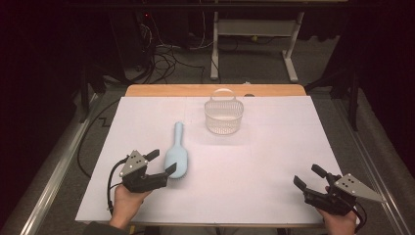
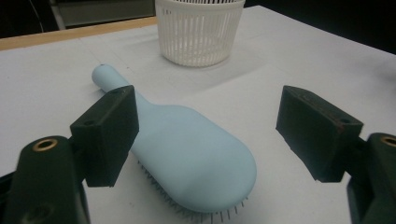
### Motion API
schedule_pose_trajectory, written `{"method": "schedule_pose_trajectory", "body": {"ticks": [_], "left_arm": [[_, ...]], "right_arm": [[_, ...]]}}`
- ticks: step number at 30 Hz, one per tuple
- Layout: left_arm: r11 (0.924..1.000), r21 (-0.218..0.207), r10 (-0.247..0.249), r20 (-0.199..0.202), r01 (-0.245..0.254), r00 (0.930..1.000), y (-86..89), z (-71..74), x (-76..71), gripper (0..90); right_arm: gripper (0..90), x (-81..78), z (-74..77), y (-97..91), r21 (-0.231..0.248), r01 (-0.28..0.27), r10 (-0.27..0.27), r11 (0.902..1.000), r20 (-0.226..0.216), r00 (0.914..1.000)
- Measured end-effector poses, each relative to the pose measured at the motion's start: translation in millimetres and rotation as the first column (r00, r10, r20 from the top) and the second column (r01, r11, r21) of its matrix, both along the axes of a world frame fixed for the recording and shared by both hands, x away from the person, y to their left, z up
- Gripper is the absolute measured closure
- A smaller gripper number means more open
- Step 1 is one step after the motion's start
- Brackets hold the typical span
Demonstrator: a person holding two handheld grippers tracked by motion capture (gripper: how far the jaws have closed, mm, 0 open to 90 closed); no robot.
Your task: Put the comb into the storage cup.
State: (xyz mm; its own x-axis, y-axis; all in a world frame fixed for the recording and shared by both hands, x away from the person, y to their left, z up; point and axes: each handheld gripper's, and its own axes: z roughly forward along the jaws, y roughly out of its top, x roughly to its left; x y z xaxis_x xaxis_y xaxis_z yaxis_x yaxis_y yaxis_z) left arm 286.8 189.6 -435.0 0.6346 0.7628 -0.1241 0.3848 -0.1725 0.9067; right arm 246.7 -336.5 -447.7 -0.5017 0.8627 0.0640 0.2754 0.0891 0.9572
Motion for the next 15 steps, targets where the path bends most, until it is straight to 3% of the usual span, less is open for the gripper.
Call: {"method": "schedule_pose_trajectory", "body": {"ticks": [15], "left_arm": [[0.9997,-0.017,-0.020,-0.003,0.020,0.9998,-13.1,4.7,10.5,20.5]], "right_arm": [[21.8,0.5,-0.3,-0.5,-0.007,0.002,-0.002,1.0000,-0.006,1.0000]]}}
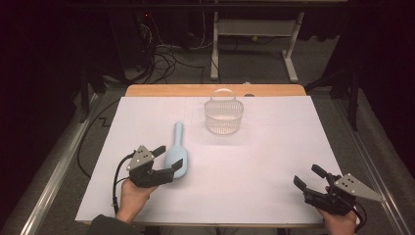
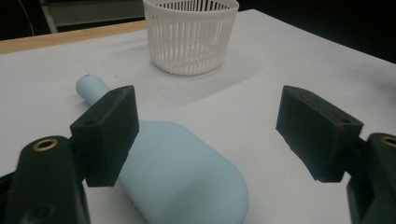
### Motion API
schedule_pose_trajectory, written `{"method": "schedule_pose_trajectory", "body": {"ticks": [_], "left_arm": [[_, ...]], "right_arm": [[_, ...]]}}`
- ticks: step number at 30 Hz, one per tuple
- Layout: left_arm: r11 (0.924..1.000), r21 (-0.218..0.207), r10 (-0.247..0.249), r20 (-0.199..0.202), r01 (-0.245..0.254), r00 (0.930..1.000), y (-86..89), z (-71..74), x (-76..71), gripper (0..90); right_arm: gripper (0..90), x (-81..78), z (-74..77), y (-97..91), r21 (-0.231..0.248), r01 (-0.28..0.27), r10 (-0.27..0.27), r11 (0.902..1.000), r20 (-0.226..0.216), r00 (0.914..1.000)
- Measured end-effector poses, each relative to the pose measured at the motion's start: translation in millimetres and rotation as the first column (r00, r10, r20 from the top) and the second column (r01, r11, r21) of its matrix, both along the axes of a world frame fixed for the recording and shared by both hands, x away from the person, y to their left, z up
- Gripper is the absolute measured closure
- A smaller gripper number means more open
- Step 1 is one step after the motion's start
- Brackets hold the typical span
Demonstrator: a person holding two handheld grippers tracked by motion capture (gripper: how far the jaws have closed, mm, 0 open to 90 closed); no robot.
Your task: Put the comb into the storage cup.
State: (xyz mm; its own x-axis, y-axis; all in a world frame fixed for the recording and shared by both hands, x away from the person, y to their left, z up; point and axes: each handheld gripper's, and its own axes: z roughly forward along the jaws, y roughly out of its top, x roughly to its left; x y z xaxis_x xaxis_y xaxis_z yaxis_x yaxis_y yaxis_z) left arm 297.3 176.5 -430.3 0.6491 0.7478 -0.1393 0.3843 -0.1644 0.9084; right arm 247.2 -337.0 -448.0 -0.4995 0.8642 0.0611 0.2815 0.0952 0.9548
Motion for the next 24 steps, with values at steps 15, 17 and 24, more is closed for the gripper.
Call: {"method": "schedule_pose_trajectory", "body": {"ticks": [15,17,24], "left_arm": [[0.9998,-0.018,-0.009,0.002,0.009,1.0000,-13.7,12.0,21.1,20.5],[0.9998,-0.009,-0.018,0.000,0.018,0.9998,-15.4,13.1,24.4,20.5],[0.9998,-0.005,-0.021,0.000,0.021,0.9998,-20.1,19.7,36.6,20.5]], "right_arm": [[21.9,0.2,-0.3,0.4,0.002,-0.008,0.008,1.0000,-0.003,1.0000],[21.9,0.2,-0.4,0.4,0.002,-0.009,0.009,1.0000,-0.004,1.0000],[21.9,0.2,-0.4,0.6,0.001,-0.012,0.012,0.9999,-0.004,0.9999]]}}
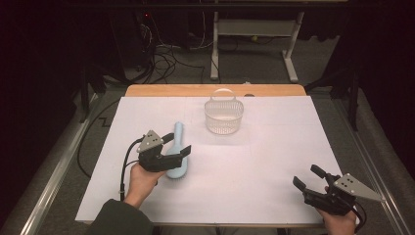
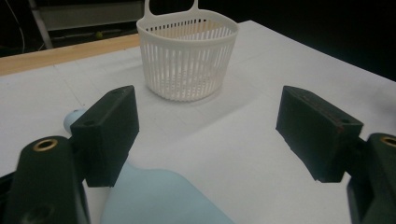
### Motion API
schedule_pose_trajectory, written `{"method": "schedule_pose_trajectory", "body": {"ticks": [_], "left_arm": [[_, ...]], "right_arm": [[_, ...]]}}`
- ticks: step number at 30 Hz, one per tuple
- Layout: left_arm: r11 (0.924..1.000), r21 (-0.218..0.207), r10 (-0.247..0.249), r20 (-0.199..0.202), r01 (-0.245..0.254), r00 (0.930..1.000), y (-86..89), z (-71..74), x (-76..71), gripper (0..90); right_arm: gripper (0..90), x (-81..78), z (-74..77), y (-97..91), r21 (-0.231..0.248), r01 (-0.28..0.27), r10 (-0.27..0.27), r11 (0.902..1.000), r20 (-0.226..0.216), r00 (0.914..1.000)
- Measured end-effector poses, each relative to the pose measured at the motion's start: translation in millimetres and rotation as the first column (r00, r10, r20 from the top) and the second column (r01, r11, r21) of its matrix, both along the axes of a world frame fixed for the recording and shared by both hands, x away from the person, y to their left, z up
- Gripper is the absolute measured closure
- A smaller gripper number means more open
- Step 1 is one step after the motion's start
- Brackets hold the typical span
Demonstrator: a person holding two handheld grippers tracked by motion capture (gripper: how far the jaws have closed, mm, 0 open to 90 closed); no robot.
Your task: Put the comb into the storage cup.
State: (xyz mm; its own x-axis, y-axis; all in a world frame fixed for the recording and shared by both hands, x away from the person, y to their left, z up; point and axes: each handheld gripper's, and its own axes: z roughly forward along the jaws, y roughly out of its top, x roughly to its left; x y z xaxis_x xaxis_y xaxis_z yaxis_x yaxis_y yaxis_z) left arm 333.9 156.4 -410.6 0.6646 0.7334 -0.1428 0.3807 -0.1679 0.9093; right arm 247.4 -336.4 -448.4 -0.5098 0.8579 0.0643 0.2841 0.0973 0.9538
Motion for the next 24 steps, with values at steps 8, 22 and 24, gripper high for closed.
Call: {"method": "schedule_pose_trajectory", "body": {"ticks": [8,22,24], "left_arm": [[1.0000,-0.006,0.000,0.007,0.000,1.0000,-3.8,8.3,11.9,20.5],[0.9990,0.040,0.018,0.009,-0.019,0.9998,-10.3,13.8,27.7,20.5],[0.9985,0.049,0.025,0.012,-0.026,0.9996,-11.9,15.4,32.5,20.5]], "right_arm": [[22.1,-0.3,0.2,-0.1,-0.002,0.002,-0.002,1.0000,0.002,1.0000],[22.1,-0.3,-0.1,0.3,-0.003,-0.004,0.004,1.0000,0.000,1.0000],[22.1,-0.2,-0.1,0.3,-0.002,-0.003,0.003,1.0000,0.000,1.0000]]}}
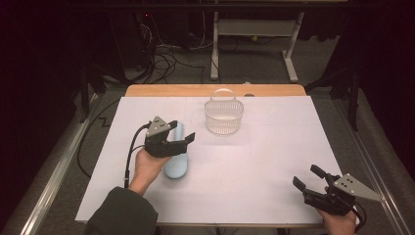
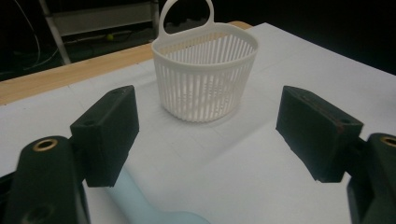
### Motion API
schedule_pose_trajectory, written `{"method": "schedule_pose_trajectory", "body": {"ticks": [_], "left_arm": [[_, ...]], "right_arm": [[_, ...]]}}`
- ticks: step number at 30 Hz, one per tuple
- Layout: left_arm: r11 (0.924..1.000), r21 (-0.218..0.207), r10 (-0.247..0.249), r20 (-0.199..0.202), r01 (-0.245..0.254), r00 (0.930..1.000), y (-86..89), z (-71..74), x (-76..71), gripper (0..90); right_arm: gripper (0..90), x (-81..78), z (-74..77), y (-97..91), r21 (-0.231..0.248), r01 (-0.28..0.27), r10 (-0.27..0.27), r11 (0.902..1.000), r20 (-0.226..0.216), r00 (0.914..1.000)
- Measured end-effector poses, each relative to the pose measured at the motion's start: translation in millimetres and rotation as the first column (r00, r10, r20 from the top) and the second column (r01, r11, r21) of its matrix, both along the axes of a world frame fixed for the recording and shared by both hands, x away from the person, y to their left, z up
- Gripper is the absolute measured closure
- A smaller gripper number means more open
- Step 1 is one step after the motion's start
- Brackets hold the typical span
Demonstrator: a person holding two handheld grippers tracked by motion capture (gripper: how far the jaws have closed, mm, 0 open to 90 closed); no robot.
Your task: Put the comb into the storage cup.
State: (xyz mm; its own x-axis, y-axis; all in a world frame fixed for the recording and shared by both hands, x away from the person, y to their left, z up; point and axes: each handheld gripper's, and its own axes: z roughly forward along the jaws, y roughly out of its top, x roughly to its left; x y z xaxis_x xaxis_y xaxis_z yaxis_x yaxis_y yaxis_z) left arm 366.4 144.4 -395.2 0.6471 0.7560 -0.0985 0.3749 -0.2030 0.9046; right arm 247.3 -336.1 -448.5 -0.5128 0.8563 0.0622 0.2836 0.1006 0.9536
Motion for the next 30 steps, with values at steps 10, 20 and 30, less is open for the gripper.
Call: {"method": "schedule_pose_trajectory", "body": {"ticks": [10,20,30], "left_arm": [[0.9993,0.037,0.005,-0.009,-0.005,0.9999,-4.7,2.9,12.8,20.5],[0.9973,0.070,0.028,-0.043,-0.025,0.9987,-6.4,2.8,22.9,20.7],[0.9812,0.191,0.045,-0.098,-0.026,0.9942,-8.4,15.0,33.4,31.1]], "right_arm": [[22.0,0.4,-0.4,0.2,-0.005,-0.001,0.001,1.0000,-0.006,1.0000],[22.1,0.5,-0.3,-0.2,-0.008,0.000,0.000,1.0000,-0.010,0.9999],[22.1,0.5,-0.5,0.1,-0.014,-0.002,0.002,0.9999,-0.013,0.9999]]}}
